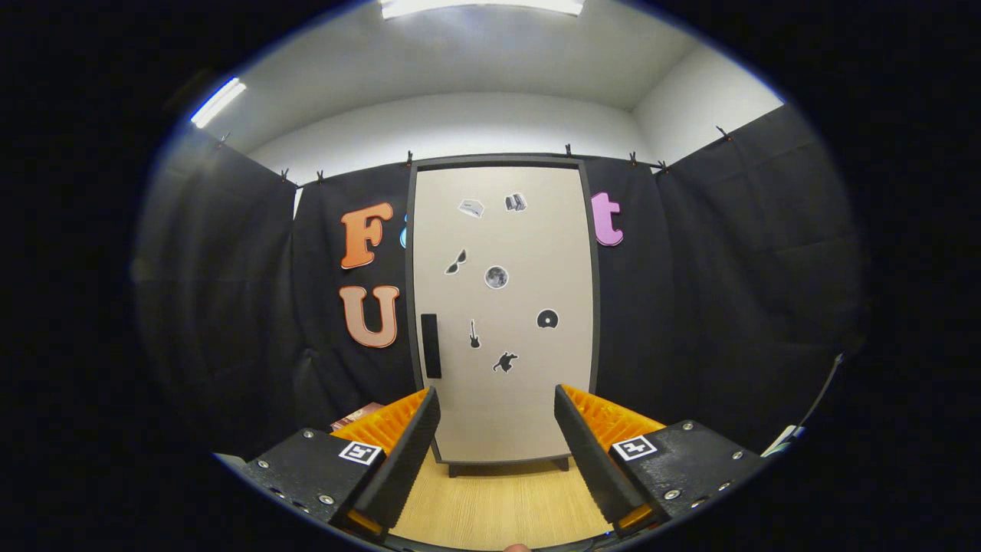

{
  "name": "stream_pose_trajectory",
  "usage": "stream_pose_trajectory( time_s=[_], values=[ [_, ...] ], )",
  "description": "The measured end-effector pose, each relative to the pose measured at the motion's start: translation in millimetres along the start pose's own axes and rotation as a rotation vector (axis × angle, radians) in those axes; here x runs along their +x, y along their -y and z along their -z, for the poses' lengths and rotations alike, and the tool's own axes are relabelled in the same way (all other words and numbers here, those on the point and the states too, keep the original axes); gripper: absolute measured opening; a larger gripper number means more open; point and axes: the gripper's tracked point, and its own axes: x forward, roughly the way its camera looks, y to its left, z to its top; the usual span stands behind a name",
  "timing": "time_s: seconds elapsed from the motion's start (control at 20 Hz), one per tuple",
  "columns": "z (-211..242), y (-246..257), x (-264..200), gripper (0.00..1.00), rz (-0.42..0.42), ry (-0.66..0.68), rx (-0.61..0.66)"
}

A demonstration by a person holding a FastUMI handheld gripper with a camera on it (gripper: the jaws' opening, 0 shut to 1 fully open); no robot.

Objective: Open the shoe cabinet door, grab the shoes and put them into the shoe cabinet, then close the shoe cabinet door.

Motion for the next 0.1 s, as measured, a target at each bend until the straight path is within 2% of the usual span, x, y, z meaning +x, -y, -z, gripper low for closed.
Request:
stream_pose_trajectory(
  time_s=[0.1],
  values=[
    [1.8,1.2,2.3,0.94,0.001,-0.003,0.006]
  ],
)
